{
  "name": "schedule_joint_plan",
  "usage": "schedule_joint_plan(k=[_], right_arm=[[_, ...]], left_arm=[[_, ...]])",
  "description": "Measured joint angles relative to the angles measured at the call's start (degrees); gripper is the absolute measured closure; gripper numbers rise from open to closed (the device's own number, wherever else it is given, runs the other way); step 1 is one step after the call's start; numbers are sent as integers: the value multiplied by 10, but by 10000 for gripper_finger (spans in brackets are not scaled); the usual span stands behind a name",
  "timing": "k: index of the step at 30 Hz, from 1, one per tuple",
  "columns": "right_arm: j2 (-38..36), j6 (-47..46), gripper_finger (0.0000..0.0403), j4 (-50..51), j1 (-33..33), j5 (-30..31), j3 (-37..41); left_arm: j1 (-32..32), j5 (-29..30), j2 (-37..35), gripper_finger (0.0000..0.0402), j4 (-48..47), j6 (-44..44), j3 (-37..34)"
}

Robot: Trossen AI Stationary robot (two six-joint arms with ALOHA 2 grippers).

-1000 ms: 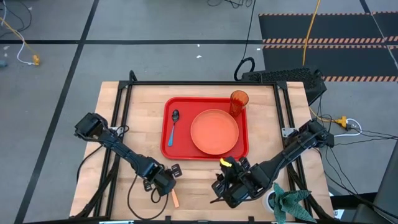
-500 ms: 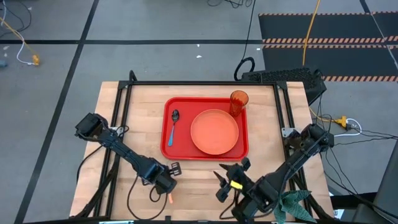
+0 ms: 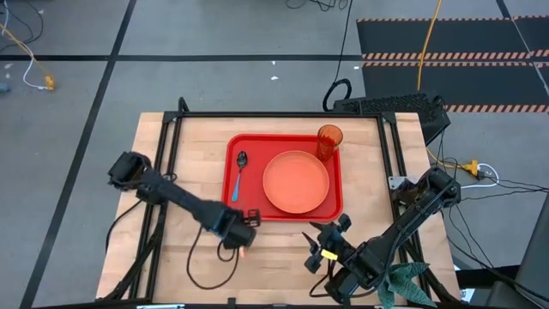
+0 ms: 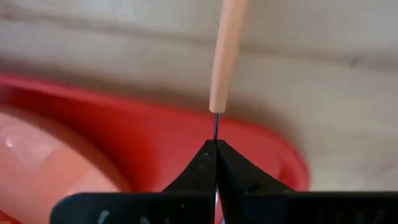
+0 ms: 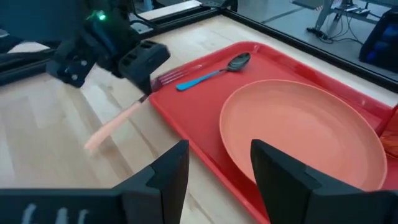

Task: Pick and place plate/cup/fork/spoon on tray
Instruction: Put the orange fork on the red tray to the right of the blue spoon

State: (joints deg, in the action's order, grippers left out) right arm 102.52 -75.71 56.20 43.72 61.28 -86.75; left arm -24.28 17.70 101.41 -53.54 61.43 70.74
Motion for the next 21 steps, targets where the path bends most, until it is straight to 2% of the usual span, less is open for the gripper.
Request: schedule_joint_plan(k=[6,10,14,21], right_arm=[[0,-1,239,-2,1,-76,1],[0,-4,239,-3,9,-105,1],[0,-28,239,-3,23,-105,1],[0,-57,239,-1,54,-105,1]], left_arm=[[68,97,-9,401,-2,43,0],[96,99,-33,401,10,58,0],[125,112,-61,401,25,90,0],[203,93,-69,401,39,137,0]])
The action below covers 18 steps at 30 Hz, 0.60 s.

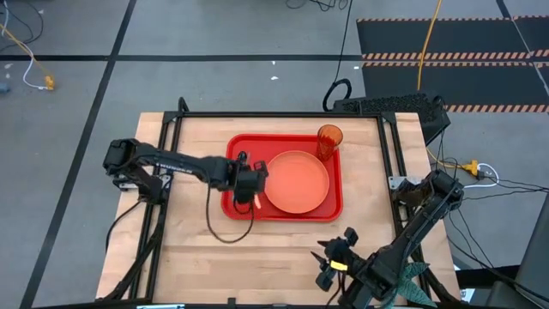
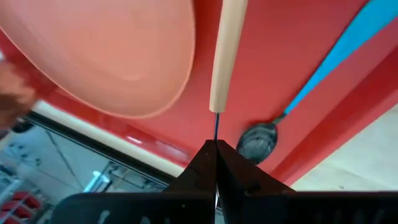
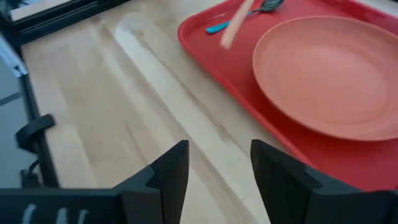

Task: Pick and place plate/cup/fork/spoon on tray
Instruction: Put the orange fork on the red tray to the right of the blue spoon

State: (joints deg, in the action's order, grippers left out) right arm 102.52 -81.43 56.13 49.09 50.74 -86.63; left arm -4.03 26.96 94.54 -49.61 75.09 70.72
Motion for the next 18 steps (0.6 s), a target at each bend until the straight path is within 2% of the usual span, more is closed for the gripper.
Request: schedule_joint_plan(k=[10,15,18], right_arm=[[0,-109,239,-20,25,0,47],[0,-124,239,-14,28,0,55],[-1,-109,239,-12,28,0,56]], left_arm=[[89,-85,0,401,141,85,-70],[116,-91,0,400,192,119,-126],[130,-90,0,388,259,121,-163]])
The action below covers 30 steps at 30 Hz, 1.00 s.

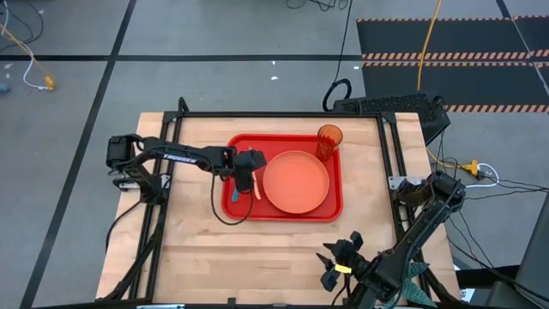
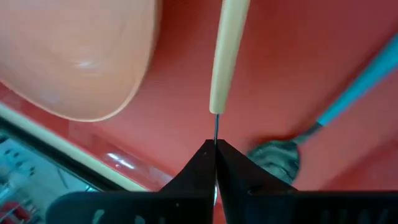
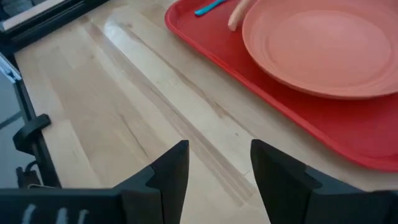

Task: Pick and place plate/cup/fork/spoon on tray
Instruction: Put the orange fork on the red tray to the right of the blue spoon

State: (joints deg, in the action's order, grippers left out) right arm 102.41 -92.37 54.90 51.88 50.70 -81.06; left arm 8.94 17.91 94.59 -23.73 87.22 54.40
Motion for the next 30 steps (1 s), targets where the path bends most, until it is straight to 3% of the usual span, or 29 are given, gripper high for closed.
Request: schedule_joint_plan(k=[5,12,16,24,30], right_arm=[[-12,27,239,2,-2,3,0],[-29,80,239,4,-5,38,0],[-37,95,239,11,-5,59,0],[-38,93,239,29,-5,64,0],[-38,91,239,29,-5,64,0]], left_arm=[[9,-1,0,352,81,-3,-45],[7,6,0,277,76,-10,-49],[7,46,0,247,77,-6,-49],[-18,133,-8,242,75,-44,-49],[-69,229,-22,249,77,-221,-44]])
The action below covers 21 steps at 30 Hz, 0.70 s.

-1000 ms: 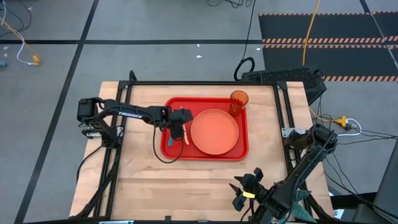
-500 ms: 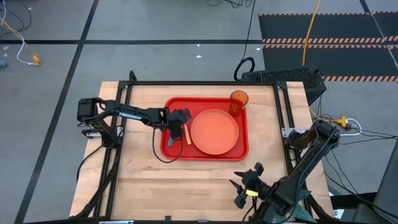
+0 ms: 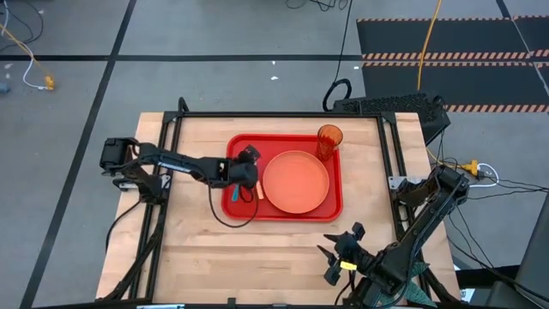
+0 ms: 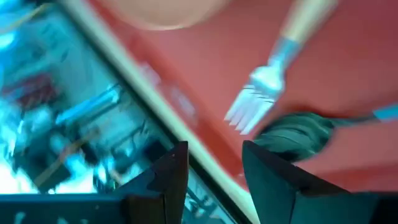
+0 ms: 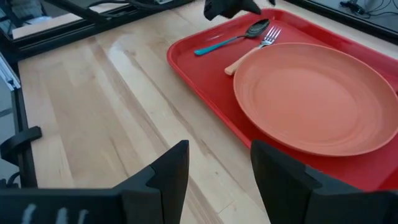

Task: Pick and place plate/cup/fork/spoon on tray
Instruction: Put the orange fork on the red tray to the right of the blue spoon

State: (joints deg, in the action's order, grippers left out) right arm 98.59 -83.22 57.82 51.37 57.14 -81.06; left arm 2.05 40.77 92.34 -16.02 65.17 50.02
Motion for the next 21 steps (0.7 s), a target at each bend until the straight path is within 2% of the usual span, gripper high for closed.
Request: schedule_joint_plan(k=[4,8,12,16,19,21], right_arm=[[0,-8,239,-2,0,0,0],[0,-18,239,-3,-1,6,0],[0,-17,239,-6,-6,28,0],[0,-17,239,-8,-14,28,0],[0,-13,239,-9,-19,28,0],[0,-6,239,-7,-21,28,0]], left_arm=[[-29,48,-21,249,-7,-146,-1],[-60,13,-62,249,-19,-312,-1],[-78,-119,-127,249,2,-460,0],[-78,-286,-182,250,71,-585,0],[-78,-408,-202,250,138,-625,0],[-81,-448,-203,250,187,-634,0]])
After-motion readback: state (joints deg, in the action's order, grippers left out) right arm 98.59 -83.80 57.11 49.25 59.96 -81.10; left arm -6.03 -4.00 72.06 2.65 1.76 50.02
